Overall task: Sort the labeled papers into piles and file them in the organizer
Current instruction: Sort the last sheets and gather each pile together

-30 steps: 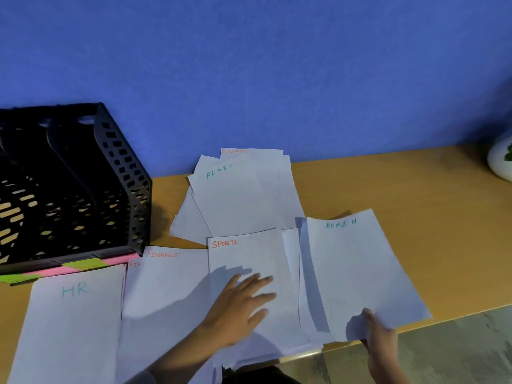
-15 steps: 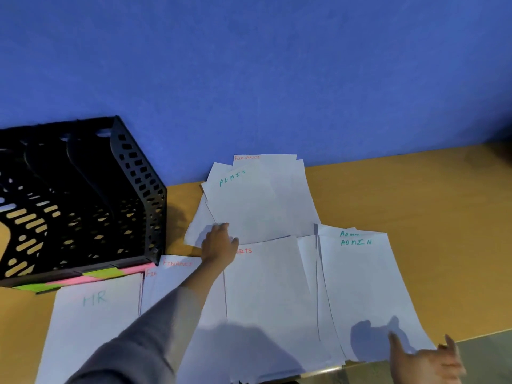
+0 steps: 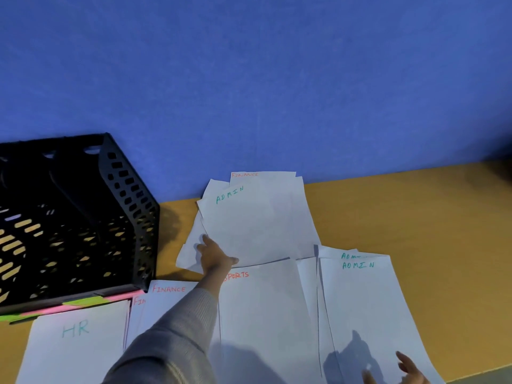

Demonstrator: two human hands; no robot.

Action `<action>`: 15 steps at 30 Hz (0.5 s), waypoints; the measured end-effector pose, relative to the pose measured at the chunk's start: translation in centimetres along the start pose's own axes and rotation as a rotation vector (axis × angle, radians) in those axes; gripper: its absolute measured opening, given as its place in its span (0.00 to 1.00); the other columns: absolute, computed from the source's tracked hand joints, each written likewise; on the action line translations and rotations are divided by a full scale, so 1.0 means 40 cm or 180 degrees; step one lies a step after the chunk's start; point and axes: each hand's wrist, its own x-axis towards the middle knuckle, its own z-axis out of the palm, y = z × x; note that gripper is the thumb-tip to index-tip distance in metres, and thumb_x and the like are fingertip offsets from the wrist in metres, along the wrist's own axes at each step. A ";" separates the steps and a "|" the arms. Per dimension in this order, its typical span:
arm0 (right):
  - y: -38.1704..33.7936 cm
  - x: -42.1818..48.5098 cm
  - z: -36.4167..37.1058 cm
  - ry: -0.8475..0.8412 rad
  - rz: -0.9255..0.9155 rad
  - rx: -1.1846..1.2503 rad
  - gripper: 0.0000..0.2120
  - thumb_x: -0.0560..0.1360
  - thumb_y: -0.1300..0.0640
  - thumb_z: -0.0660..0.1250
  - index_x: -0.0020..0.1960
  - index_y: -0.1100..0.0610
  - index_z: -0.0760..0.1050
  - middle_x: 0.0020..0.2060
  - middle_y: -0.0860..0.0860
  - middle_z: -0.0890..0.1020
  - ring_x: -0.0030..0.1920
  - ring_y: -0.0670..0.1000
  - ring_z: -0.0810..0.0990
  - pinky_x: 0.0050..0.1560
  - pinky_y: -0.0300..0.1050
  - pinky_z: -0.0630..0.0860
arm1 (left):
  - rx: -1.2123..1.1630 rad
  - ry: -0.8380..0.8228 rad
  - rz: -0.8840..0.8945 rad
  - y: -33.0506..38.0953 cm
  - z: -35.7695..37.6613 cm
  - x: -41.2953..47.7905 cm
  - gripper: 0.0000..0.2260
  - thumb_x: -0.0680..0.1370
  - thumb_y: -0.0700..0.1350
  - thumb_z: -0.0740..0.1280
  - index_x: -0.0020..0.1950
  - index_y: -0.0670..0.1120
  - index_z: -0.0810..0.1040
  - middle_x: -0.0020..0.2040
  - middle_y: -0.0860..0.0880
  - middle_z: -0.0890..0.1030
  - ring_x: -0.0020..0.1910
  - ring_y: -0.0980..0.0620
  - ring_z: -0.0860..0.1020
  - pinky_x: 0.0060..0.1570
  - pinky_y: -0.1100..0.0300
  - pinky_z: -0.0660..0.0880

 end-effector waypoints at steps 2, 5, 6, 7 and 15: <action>0.013 -0.004 0.017 -0.0044 0.0093 -0.0032 0.40 0.66 0.29 0.59 0.48 0.68 0.75 0.41 0.64 0.77 0.43 0.63 0.76 0.47 0.60 0.74 | -0.0440 0.0088 -0.0022 0.001 0.001 0.000 0.44 0.62 0.47 0.82 0.69 0.41 0.60 0.64 0.37 0.73 0.61 0.38 0.76 0.56 0.51 0.76; 0.025 -0.002 0.029 -0.0131 0.0260 0.0114 0.28 0.63 0.39 0.64 0.47 0.64 0.75 0.40 0.60 0.76 0.41 0.58 0.73 0.47 0.47 0.72 | -0.0990 0.0294 0.0387 -0.009 0.003 -0.007 0.22 0.69 0.42 0.77 0.58 0.39 0.72 0.53 0.39 0.82 0.52 0.39 0.81 0.46 0.57 0.77; 0.019 -0.002 0.027 -0.0195 0.0221 0.0168 0.26 0.62 0.40 0.65 0.48 0.62 0.75 0.40 0.58 0.75 0.40 0.52 0.72 0.47 0.39 0.70 | -0.1053 0.0389 0.0522 -0.011 0.001 -0.009 0.15 0.71 0.41 0.75 0.52 0.37 0.76 0.49 0.39 0.83 0.49 0.40 0.82 0.41 0.60 0.74; 0.012 0.000 0.025 -0.0257 0.0161 0.0183 0.26 0.62 0.40 0.65 0.49 0.60 0.75 0.41 0.57 0.75 0.40 0.46 0.70 0.48 0.32 0.68 | -0.1117 0.0494 0.0623 -0.013 -0.003 -0.010 0.11 0.73 0.42 0.74 0.47 0.36 0.78 0.46 0.39 0.83 0.46 0.41 0.82 0.38 0.63 0.71; -0.096 0.026 0.024 -0.0843 -0.0144 -0.0212 0.24 0.58 0.69 0.81 0.52 0.61 0.80 0.44 0.59 0.79 0.41 0.64 0.78 0.41 0.45 0.72 | -0.2337 0.1421 0.1007 0.015 -0.110 -0.005 0.08 0.77 0.37 0.69 0.39 0.34 0.77 0.33 0.44 0.75 0.34 0.52 0.70 0.32 0.76 0.65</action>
